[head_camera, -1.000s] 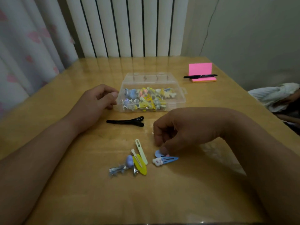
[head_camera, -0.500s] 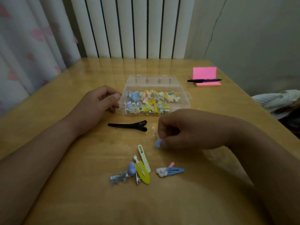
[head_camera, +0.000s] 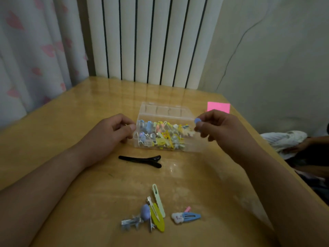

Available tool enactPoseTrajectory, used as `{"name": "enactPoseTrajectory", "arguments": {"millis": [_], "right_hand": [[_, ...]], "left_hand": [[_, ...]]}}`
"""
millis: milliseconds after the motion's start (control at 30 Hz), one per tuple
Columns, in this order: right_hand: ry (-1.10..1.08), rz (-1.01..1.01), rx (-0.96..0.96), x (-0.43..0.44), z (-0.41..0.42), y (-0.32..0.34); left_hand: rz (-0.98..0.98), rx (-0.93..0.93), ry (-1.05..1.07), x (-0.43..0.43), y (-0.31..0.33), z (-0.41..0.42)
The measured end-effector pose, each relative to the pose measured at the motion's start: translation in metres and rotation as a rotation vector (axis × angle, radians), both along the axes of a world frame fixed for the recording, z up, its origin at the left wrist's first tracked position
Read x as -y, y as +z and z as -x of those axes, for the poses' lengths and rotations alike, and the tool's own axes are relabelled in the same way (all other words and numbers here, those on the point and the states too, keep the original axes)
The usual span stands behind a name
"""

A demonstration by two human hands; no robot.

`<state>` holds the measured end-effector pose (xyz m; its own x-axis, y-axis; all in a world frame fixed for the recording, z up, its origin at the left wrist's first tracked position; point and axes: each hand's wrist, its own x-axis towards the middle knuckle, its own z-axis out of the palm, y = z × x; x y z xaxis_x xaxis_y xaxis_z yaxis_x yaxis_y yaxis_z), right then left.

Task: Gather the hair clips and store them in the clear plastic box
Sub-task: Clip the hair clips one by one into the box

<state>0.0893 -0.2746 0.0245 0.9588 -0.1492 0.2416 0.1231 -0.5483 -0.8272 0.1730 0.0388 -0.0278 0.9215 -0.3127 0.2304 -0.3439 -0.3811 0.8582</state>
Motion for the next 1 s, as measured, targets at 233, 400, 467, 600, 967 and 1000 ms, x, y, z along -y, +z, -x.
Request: {"name": "enactPoseTrajectory", "arguments": {"millis": [233,400,467,600,967,1000], "right_hand": [[-0.153,0.323,-0.012,-0.007,-0.033,0.007],[-0.158,0.465,-0.058,-0.019,-0.037,-0.017],[-0.176,0.610,-0.035,-0.021,-0.037,-0.021],[-0.191,0.748,-0.048,-0.027,-0.034,-0.021],[-0.191,0.740,0.076,-0.020,-0.027,-0.022],[-0.190,0.705,0.116,-0.019,-0.025,-0.020]], "left_hand": [[-0.033,0.004,-0.004,-0.001,0.000,-0.001],[-0.030,0.004,-0.001,-0.001,-0.001,-0.002],[-0.031,0.003,0.002,-0.001,-0.001,-0.002],[-0.025,-0.003,0.002,0.001,-0.002,-0.003],[-0.053,0.008,0.006,0.000,-0.002,-0.003],[-0.053,0.010,0.006,0.001,-0.001,-0.002]]}}
